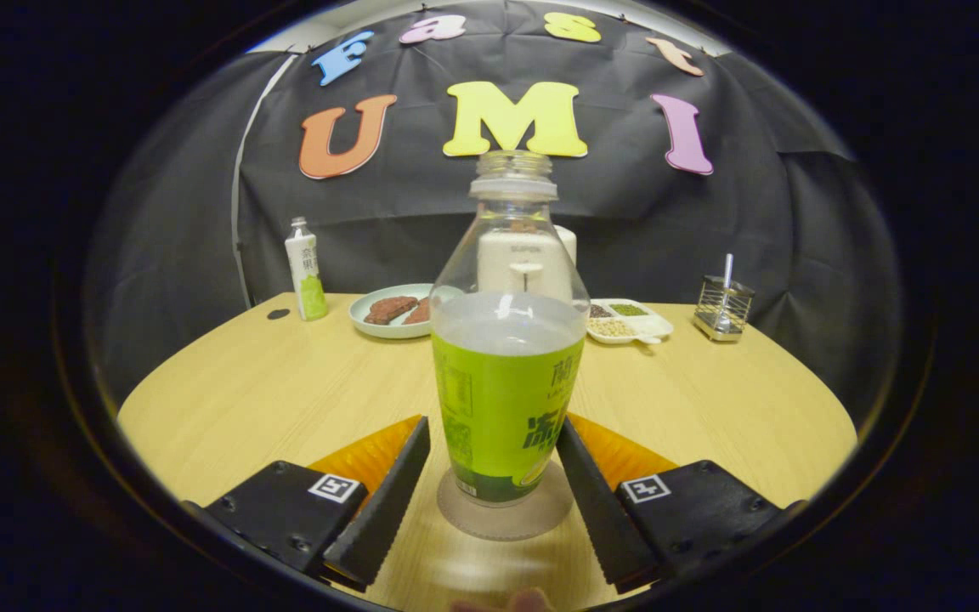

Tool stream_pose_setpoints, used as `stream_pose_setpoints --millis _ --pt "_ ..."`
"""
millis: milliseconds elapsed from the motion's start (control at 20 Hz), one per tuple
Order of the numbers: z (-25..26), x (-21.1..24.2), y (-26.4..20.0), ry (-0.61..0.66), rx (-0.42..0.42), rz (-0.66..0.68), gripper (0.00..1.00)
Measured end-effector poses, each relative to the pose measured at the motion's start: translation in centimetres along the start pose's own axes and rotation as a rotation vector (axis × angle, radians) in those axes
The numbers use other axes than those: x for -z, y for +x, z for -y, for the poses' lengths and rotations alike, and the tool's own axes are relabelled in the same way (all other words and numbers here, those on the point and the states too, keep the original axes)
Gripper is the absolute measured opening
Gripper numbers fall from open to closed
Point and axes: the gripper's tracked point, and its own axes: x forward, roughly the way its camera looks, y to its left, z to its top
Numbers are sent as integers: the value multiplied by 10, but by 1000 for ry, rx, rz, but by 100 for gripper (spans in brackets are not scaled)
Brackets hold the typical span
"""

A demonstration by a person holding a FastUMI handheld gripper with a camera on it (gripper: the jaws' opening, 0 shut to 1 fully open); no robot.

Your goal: Take the bottle from table, then pour the juice into the cup, finally place the bottle on the coaster

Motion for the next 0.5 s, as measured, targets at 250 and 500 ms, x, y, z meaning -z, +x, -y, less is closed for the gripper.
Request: stream_pose_setpoints --millis 250,500 --pt "1 -2 -9 14 9 0 97" --pt "6 -3 -40 84 13 34 98"
